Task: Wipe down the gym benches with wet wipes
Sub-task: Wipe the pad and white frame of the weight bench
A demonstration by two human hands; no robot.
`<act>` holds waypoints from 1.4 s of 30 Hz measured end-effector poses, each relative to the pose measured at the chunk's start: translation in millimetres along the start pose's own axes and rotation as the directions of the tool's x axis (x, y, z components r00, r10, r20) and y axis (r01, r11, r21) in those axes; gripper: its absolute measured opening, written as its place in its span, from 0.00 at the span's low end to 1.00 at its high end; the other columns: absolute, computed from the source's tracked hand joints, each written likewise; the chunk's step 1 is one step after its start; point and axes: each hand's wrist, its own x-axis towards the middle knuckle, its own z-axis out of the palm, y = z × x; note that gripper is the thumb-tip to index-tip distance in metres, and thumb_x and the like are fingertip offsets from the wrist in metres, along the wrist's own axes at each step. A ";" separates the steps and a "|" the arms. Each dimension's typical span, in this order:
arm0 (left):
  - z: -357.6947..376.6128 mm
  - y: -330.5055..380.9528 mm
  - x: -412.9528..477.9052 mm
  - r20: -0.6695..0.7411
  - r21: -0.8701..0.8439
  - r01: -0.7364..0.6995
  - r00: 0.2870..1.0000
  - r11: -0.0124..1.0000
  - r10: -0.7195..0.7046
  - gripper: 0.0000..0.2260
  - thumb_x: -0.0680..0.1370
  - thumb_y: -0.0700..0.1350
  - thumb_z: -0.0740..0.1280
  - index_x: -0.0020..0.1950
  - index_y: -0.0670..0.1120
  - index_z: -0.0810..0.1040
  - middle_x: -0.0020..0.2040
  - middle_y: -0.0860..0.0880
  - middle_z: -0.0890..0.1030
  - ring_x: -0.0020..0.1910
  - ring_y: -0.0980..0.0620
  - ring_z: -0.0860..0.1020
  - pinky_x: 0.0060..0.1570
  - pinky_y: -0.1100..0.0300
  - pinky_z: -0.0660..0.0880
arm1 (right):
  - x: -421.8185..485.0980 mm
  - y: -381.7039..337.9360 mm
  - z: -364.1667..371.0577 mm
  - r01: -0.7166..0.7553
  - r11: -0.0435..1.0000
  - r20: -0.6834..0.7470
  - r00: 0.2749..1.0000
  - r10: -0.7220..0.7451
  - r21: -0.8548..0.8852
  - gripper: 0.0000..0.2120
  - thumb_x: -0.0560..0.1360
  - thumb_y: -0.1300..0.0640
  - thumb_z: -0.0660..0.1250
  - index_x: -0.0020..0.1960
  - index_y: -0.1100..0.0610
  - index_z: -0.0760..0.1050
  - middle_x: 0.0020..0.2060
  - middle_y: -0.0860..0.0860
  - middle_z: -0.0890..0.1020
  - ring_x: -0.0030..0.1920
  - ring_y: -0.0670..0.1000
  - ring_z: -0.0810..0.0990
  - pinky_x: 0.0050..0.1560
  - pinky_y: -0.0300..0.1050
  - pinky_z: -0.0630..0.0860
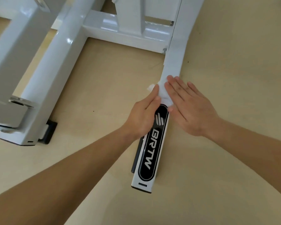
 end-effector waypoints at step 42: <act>-42.4 15.2 -12.3 0.593 0.716 -0.621 0.782 0.320 0.190 0.26 0.85 0.54 0.43 0.83 0.49 0.51 0.82 0.53 0.48 0.80 0.59 0.43 0.79 0.57 0.47 | -51.4 -58.8 33.4 -0.232 0.259 0.178 0.960 0.218 0.938 0.33 0.81 0.51 0.51 0.81 0.47 0.37 0.80 0.37 0.44 0.77 0.31 0.46 0.78 0.39 0.48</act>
